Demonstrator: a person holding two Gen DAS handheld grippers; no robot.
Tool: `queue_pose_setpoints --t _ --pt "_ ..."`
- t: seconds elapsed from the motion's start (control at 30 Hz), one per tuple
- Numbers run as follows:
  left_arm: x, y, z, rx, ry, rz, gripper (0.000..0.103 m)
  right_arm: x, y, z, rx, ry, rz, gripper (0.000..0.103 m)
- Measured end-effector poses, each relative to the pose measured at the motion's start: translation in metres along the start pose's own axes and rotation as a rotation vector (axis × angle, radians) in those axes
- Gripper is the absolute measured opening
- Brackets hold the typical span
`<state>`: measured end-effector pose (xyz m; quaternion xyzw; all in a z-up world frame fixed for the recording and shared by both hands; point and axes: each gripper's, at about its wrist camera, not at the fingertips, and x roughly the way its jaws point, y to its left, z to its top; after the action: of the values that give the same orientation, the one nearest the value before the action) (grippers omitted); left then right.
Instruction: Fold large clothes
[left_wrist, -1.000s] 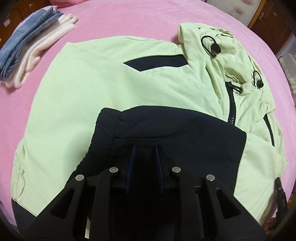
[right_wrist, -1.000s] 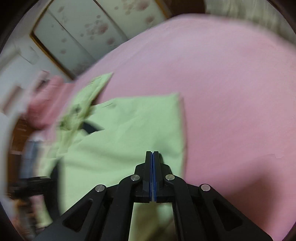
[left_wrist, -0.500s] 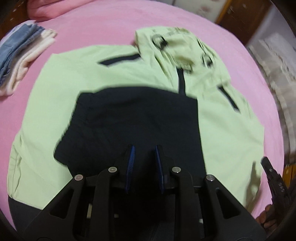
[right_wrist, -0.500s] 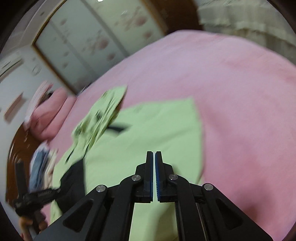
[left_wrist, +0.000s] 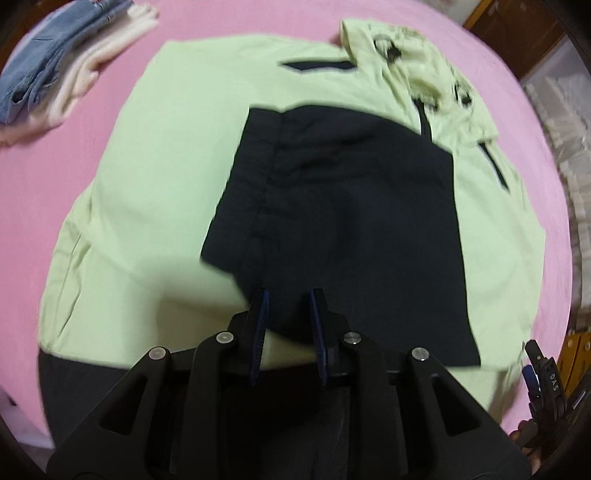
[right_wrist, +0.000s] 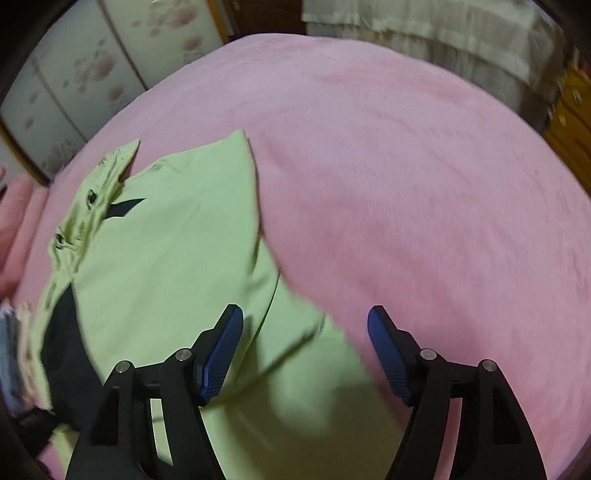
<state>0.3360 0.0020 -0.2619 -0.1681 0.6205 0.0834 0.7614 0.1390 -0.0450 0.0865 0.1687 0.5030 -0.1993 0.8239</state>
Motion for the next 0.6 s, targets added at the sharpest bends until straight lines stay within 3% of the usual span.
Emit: queue_pose_setpoints --t 0.13,0.17,0.43,0.6 --pt "-0.006 -0.006 -0.021 0.038 0.133 0.013 0.021 -0.035 0.02 -0.031 0.016 0.104 -0.051 0.082" --pt "-0.007 -0.007 -0.028 0.042 0.16 0.009 0.021 -0.055 0.011 -0.037 0.015 0.132 -0.039 0.083" --pt "-0.026 -0.003 -0.075 0.097 0.308 0.035 0.021 -0.097 0.073 -0.113 -0.097 0.348 0.128 0.083" --pt "-0.055 -0.001 -0.067 0.204 0.343 0.066 0.021 -0.116 0.107 -0.128 -0.232 0.497 0.167 0.083"
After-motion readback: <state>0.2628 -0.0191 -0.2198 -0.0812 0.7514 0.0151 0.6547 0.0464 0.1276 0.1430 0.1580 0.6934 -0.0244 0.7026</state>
